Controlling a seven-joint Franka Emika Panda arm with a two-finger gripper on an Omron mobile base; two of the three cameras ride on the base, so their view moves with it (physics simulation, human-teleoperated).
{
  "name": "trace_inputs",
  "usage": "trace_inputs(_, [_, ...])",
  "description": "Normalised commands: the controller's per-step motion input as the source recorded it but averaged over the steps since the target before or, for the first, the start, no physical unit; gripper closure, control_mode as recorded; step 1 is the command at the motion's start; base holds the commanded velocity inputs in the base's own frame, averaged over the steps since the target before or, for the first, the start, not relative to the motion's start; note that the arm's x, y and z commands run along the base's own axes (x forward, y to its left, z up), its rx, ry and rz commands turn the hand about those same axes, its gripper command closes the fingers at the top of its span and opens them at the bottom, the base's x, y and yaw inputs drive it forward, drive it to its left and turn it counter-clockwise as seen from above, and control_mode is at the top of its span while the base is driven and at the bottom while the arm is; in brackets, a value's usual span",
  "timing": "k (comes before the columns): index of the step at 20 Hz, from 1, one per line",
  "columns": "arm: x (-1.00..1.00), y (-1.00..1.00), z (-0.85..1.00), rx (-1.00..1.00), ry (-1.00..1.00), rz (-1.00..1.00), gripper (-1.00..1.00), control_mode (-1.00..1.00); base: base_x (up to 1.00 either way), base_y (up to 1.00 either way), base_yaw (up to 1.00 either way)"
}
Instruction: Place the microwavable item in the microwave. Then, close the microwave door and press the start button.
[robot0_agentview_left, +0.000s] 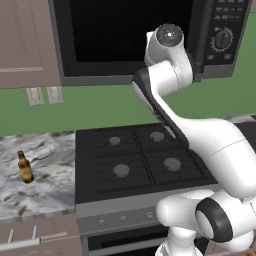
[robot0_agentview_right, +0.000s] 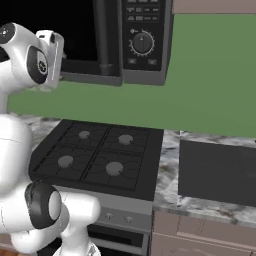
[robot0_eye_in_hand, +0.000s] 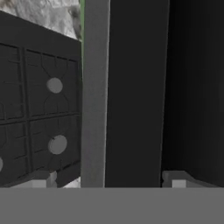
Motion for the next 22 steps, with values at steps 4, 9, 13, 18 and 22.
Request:
trace_inputs(4, [0.43, 0.00, 0.00, 0.00, 0.03, 0.05, -1.00, -1.00, 0.00, 0.00, 0.00])
trace_inputs(9, [0.68, 0.03, -0.23, 0.00, 0.06, 0.05, -1.00, -1.00, 0.00, 0.00, 0.00])
trace_inputs(13, [0.42, 0.06, -0.34, 0.00, 0.11, 0.06, -1.00, -1.00, 0.00, 0.00, 0.00])
trace_inputs(18, [-0.70, -0.04, -0.06, 0.00, 0.02, 0.02, -1.00, -1.00, 0.00, 0.00, 0.00])
trace_inputs(22, [-1.00, -0.68, 0.00, 0.05, 0.00, 0.00, -1.00, -1.00, 0.00, 0.00, 0.00])
